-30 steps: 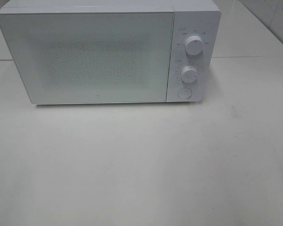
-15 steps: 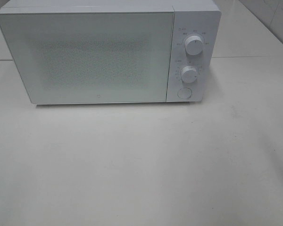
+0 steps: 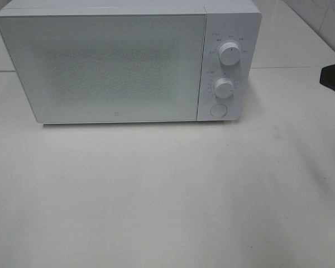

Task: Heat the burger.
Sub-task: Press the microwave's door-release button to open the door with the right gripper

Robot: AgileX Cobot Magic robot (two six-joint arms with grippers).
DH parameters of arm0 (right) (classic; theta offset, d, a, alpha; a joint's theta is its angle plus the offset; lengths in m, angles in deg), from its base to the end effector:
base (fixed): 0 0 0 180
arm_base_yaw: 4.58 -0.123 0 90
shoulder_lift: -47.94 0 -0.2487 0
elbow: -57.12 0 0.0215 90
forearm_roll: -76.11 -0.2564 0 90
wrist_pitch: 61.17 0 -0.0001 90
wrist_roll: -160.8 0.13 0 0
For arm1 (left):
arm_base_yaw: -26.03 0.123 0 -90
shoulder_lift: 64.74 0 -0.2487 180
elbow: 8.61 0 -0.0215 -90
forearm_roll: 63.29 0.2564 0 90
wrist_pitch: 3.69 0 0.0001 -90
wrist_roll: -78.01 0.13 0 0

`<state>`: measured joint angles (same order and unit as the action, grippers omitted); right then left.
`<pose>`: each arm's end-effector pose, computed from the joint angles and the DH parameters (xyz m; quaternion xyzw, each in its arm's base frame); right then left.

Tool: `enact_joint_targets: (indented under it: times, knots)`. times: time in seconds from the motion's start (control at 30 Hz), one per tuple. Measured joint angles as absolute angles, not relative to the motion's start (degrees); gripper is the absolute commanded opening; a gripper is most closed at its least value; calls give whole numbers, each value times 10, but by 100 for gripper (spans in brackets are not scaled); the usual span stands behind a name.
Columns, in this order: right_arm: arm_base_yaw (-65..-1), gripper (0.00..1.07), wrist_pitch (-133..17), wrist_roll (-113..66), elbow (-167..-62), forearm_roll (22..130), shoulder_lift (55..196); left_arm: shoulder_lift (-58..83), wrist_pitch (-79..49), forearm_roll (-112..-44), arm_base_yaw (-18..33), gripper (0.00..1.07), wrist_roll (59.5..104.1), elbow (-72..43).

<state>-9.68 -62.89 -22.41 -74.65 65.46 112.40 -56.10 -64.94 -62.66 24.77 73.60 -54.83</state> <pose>0.2549 0.0235 0.2146 0.0156 0.8403 0.0615 0.5384 0.0681 -0.0002 0.2682 -0.0236 0.8482 -0.0207 0.5287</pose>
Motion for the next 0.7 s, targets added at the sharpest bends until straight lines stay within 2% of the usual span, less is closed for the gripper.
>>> enact_joint_targets:
  times: [0.1,0.4,0.67,0.7]
  knots:
    - [-97,74,-578,-224,-724,655,1139,-561,-649,-627,248,98,736,-548]
    - [-97,74,-286,-224,-631,658,1217,-561,-649,-627,248,98,736,-548]
    - [-107,74,-173,-225,-613,651,1306,-561,-649,-627,248,98,736,-548]
    - [-130,74,-144,-239,-612,638,1335,-561,-649,-627,248,98,736,-548]
